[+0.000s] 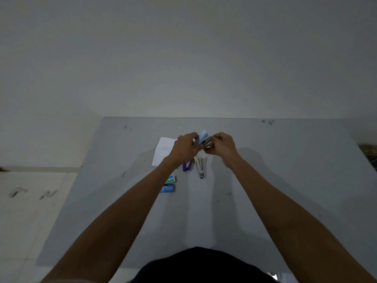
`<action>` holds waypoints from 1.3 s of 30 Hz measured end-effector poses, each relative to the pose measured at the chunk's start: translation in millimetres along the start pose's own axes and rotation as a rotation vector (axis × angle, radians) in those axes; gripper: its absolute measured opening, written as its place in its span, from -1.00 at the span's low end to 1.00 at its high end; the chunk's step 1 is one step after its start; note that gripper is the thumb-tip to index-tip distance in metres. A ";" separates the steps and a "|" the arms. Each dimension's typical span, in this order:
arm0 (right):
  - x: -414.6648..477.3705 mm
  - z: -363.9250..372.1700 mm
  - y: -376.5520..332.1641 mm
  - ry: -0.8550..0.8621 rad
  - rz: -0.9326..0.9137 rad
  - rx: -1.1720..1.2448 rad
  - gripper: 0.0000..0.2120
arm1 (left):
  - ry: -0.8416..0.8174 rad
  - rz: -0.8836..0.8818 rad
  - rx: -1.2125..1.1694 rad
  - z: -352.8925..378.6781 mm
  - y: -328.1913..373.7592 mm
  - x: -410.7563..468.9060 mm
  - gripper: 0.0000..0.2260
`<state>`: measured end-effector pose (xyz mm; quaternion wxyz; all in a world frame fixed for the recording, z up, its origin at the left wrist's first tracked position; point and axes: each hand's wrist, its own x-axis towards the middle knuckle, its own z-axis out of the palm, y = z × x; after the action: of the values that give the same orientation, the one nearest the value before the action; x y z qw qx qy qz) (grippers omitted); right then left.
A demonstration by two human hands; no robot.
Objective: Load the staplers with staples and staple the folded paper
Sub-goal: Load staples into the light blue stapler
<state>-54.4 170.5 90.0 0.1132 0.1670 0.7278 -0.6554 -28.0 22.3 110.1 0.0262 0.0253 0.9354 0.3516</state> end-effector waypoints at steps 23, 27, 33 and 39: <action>-5.2 -12.8 9.7 0.031 0.075 0.225 -0.85 | -0.234 -0.216 -0.208 -7.9 -8.8 -9.9 -0.75; -6.2 -8.1 3.6 0.013 0.057 0.204 -0.87 | -0.125 0.143 0.033 2.4 -5.8 -9.5 -0.72; -8.3 -6.6 2.1 -0.006 0.041 0.207 -0.87 | -0.050 0.279 0.264 9.7 -6.1 -5.4 -0.69; -9.3 -7.0 6.3 -0.018 0.032 0.184 -0.86 | -0.045 0.309 0.302 11.8 -7.1 -4.4 -0.68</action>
<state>-43.0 177.2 88.7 0.1144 0.1825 0.6608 -0.7190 -23.0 24.4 96.7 -0.0113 0.1798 0.9617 0.2065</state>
